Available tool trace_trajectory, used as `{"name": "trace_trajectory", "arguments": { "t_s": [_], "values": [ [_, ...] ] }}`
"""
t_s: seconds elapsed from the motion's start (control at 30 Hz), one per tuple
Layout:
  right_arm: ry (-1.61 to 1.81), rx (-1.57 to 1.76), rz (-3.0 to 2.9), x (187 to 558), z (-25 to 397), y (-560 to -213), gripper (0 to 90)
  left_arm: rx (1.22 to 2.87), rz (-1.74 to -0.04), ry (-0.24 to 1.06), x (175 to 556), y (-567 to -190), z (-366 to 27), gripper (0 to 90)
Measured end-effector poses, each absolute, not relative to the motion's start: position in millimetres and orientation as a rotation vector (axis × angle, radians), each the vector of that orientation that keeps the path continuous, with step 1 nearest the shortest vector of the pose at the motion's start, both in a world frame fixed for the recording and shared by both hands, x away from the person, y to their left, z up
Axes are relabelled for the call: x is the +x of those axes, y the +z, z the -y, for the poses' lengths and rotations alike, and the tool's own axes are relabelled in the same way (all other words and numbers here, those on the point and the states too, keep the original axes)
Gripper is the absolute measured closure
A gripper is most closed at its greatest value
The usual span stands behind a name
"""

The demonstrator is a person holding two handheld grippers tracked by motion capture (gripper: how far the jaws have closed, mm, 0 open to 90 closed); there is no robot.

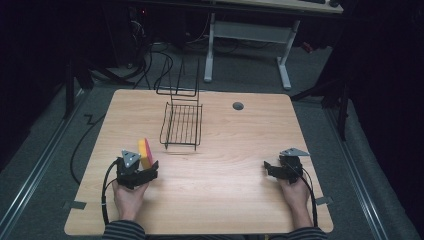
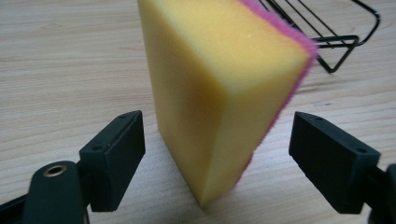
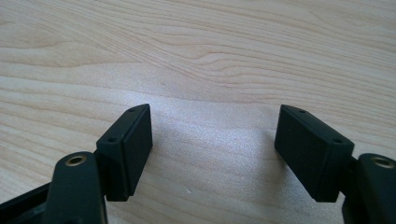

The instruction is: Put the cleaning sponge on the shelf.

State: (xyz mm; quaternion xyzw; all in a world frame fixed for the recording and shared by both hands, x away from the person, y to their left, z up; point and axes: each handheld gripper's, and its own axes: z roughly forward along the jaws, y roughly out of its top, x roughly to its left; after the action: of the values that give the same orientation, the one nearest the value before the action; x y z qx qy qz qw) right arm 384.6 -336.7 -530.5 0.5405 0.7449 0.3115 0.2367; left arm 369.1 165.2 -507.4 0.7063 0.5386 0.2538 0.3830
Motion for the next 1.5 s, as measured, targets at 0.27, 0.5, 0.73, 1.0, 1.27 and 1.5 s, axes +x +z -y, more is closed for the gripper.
{"name": "trace_trajectory", "arguments": {
  "t_s": [0.27, 0.5, 0.73, 1.0, 1.27, 1.5],
  "values": [
    [0.854, 1.482, -2.042, 385, 337, -531, 28.0, 1.813, -1.414, 0.658, 379, -518, -162, 23.3],
    [0.853, 1.481, -2.043, 385, 337, -531, 28.0, 1.808, -1.417, 0.656, 381, -522, -162, 35.2],
    [0.853, 1.481, -2.043, 385, 337, -531, 28.0, 1.806, -1.412, 0.662, 380, -522, -162, 48.8],
    [0.854, 1.480, -2.043, 385, 337, -531, 28.0, 1.796, -1.404, 0.658, 379, -521, -162, 55.7],
    [0.853, 1.480, -2.043, 385, 337, -531, 28.0, 1.777, -1.356, 0.646, 374, -514, -164, 58.4],
    [0.852, 1.479, -2.044, 385, 337, -531, 28.0, 1.776, -1.305, 0.633, 371, -505, -164, 58.9]
  ]
}}
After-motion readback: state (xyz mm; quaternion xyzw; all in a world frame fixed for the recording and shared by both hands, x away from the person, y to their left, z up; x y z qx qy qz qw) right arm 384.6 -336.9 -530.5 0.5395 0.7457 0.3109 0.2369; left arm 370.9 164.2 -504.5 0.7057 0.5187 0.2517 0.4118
